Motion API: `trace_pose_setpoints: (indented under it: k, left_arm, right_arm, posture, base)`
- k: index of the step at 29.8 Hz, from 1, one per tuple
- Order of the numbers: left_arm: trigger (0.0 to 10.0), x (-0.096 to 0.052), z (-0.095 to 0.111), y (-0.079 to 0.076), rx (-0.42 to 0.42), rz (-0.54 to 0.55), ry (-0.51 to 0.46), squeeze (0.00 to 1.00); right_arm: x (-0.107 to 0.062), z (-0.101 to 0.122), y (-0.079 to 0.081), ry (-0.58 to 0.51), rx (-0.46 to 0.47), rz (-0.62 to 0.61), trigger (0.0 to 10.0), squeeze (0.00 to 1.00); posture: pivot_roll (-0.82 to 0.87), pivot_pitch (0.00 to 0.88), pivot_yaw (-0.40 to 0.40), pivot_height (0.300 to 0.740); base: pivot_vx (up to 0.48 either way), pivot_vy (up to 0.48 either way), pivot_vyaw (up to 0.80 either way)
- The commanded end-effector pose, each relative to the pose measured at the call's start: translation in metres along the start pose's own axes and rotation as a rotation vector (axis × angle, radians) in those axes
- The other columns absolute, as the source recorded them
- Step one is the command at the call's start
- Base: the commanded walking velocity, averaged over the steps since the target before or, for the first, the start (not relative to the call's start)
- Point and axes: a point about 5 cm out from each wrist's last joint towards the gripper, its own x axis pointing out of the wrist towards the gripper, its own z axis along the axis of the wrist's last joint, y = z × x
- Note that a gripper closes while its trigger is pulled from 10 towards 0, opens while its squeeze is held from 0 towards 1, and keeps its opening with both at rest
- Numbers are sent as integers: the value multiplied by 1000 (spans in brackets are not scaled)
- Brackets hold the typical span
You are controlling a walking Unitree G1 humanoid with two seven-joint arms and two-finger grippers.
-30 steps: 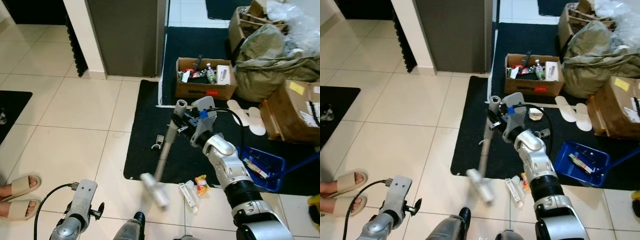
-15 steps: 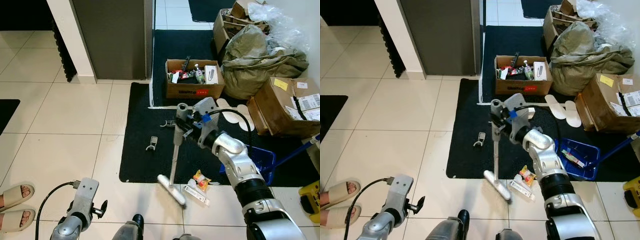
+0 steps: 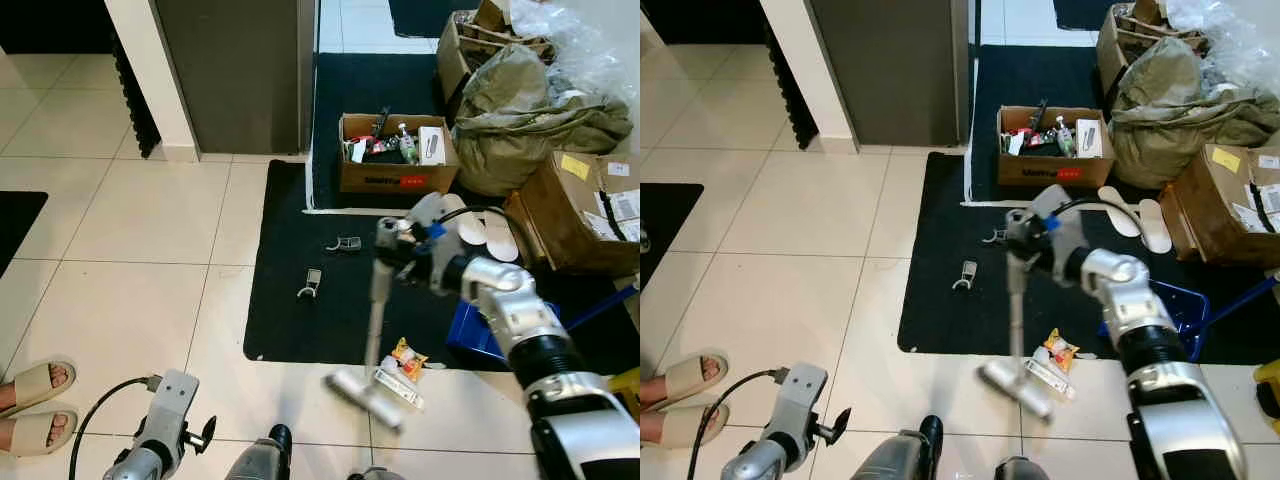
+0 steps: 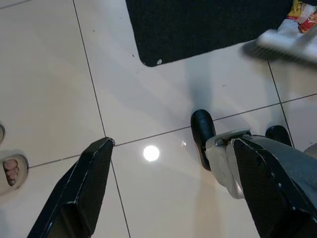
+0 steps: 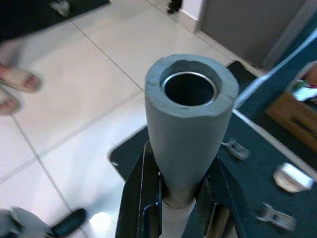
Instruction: Sweep floor
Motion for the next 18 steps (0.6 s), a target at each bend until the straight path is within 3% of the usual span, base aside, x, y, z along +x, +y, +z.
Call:
trace_pose_setpoints:
  k: [1,3,7,9,10,18]
  left_arm:
    - [10000,-4,-7,-1,7,-10,13,0]
    - [10000,-4,-7,-1,7,-10,13,0]
    - [10000,-6,-9,2,14,-12,16,0]
    - [10000,-8,-10,3,17,-12,18,0]
    - [10000,-10,-12,5,22,-10,19,0]
    - [10000,-12,-15,4,24,-12,21,0]
  right_arm:
    - [-4,-5,-2,54,-62,17,10000,0]
    - [-4,-5,-2,54,-62,17,10000,0]
    - [-7,2,-10,65,-162,5,10000,0]
    - [-5,8,-11,32,-192,-6,10000,0]
    - [3,26,-10,-105,-197,-51,10000,0]
    - [9,40,-10,-198,-183,-112,10000,0]
  posture:
    - [71,298,23,740]
    - [71,298,23,740]
    - [76,308,26,740]
    - [79,312,25,740]
    - [81,315,24,740]
    - [86,319,28,740]
  base:
    - [0,0,0]
    - [0,0,0]
    - [0,0,0]
    - [0,0,0]
    - [0,0,0]
    - [0,0,0]
